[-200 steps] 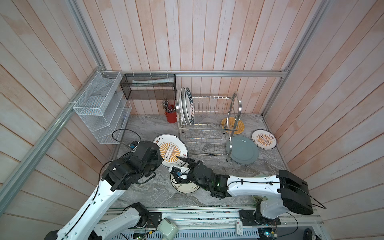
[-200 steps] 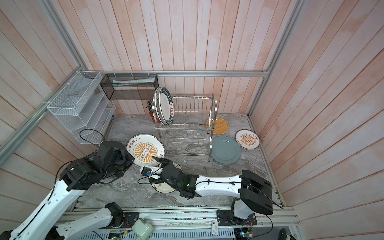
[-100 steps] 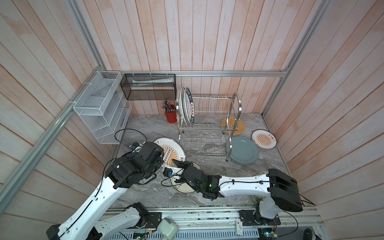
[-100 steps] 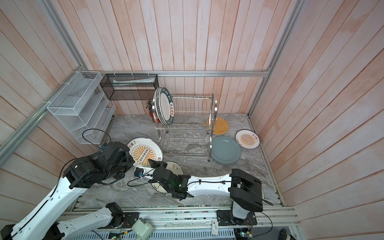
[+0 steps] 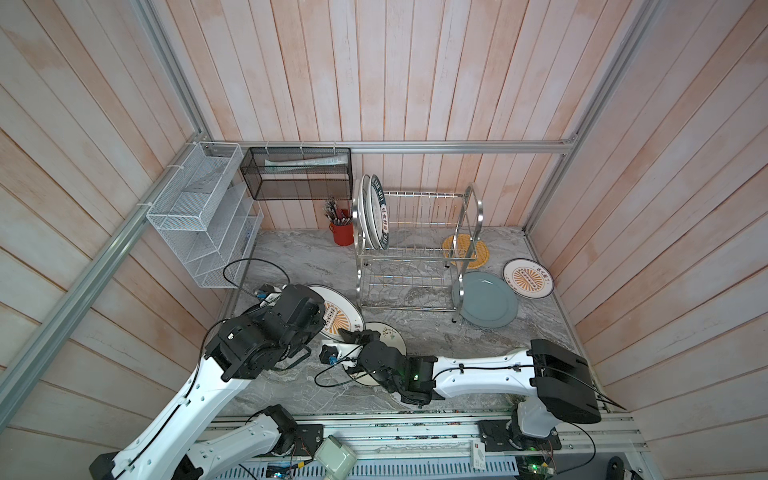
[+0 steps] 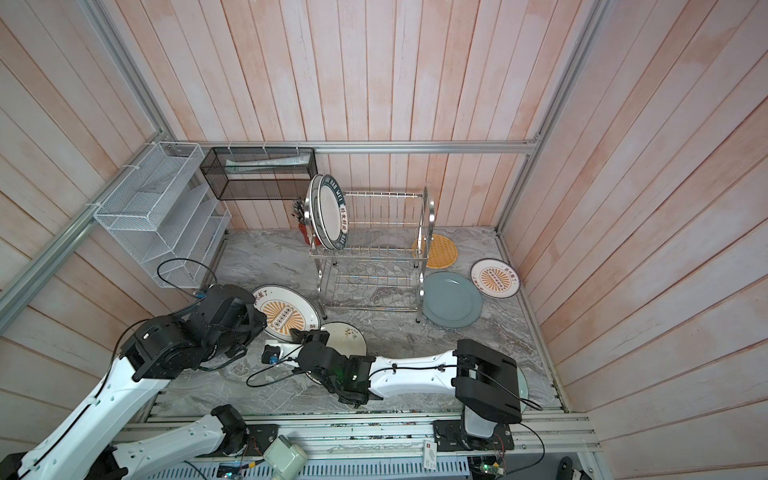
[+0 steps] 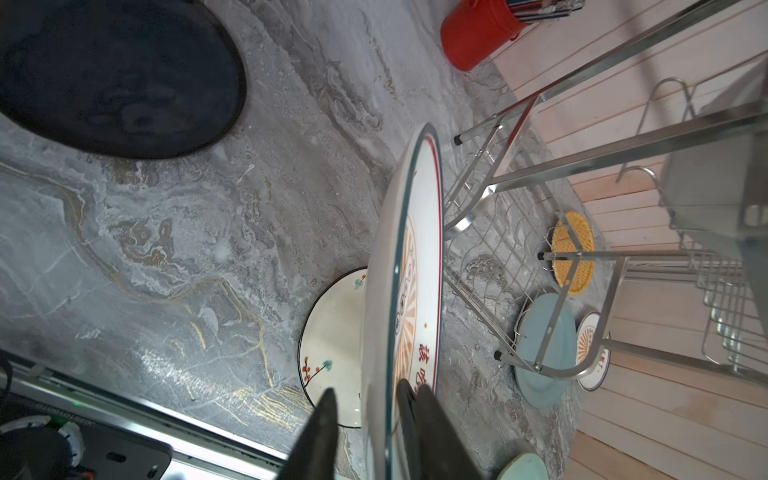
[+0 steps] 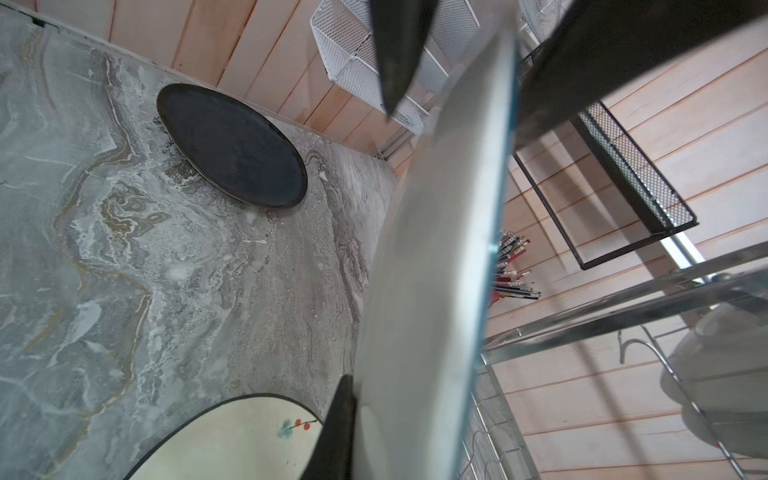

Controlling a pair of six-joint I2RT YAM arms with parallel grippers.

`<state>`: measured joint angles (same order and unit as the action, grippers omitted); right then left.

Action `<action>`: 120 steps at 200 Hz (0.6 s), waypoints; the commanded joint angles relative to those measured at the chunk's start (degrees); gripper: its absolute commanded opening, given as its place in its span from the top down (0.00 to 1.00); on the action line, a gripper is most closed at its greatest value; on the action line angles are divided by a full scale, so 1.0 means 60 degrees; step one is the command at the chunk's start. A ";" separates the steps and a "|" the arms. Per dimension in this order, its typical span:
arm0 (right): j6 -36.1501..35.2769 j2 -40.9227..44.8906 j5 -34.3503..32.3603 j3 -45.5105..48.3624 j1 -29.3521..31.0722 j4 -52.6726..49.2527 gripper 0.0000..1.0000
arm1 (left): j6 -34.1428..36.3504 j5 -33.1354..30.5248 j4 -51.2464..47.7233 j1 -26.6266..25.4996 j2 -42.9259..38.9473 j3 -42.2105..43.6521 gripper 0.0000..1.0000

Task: Load the plates into the dish rack
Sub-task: 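Carry the sunburst plate to the rack with the right gripper while the left withdraws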

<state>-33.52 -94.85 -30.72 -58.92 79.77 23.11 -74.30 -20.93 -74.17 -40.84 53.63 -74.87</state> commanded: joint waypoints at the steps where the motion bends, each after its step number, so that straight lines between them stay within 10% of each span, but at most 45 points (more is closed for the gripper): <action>1: 0.0753 0.0809 -0.0032 0.0070 -0.0056 0.0273 1.00 | 0.1218 -0.0610 0.0550 0.0010 -0.0414 -0.0338 0.00; 120: 0.4043 0.3179 0.0457 -0.3631 -0.0068 -0.3137 1.00 | 0.7144 0.0435 0.6330 0.0024 -0.5214 0.3266 0.00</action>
<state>-14.83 -78.19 -28.36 -71.40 79.53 8.29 -40.69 -19.97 -44.88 -40.80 25.50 -61.98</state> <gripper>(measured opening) 0.104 0.999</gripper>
